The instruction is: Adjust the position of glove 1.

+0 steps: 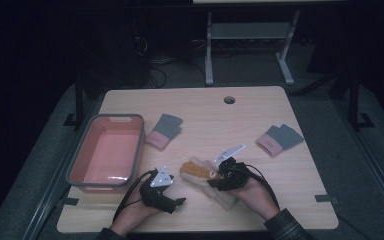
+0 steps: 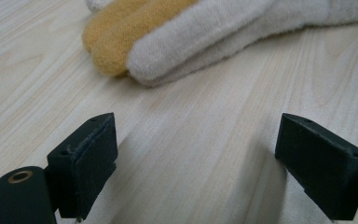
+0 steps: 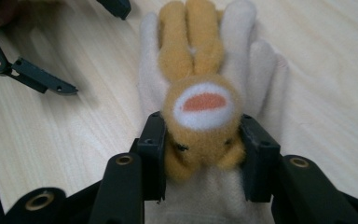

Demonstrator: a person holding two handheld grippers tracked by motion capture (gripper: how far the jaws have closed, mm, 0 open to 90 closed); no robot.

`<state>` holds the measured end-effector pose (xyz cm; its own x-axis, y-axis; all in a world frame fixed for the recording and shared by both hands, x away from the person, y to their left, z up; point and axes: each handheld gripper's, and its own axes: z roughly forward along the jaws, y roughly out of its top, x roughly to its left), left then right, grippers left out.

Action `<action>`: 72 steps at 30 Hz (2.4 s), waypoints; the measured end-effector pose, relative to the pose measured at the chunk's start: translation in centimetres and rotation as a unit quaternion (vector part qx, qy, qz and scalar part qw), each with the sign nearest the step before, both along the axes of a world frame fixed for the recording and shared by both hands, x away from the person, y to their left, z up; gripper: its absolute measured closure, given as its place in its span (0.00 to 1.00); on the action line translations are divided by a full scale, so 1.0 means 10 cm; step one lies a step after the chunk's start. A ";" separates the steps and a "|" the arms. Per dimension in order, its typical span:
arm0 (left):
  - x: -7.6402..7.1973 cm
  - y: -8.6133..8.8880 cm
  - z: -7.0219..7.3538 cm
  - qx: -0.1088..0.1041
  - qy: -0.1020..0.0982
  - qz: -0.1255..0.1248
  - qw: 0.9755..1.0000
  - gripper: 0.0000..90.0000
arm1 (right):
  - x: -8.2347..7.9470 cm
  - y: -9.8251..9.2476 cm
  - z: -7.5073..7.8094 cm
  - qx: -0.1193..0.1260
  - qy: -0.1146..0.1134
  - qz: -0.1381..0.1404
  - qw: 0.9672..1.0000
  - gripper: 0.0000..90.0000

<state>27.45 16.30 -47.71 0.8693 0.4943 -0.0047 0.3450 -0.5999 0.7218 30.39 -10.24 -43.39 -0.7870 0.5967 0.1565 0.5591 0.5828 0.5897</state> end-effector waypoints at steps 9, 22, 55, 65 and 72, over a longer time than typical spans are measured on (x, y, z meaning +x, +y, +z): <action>0.00 0.00 0.00 0.001 0.000 0.001 1.000 0.13 | -0.04 -0.06 0.01 0.024 -0.004 -0.002 1.000 0.38; -0.04 -0.18 0.19 -0.007 0.025 0.011 1.000 0.62 | -0.06 -0.71 0.08 0.030 -0.060 -0.033 0.997 0.84; 0.40 -0.57 0.17 0.020 0.072 0.023 0.997 0.99 | -0.01 -0.67 -0.21 0.020 0.005 0.068 0.997 1.00; 0.59 -0.66 0.16 0.022 0.073 0.023 0.997 0.99 | -0.07 -0.55 -0.21 0.024 0.001 0.096 0.995 1.00; 0.71 -0.71 0.17 0.011 0.074 0.024 0.997 0.99 | -0.10 -0.45 -0.22 0.025 -0.002 0.114 0.993 1.00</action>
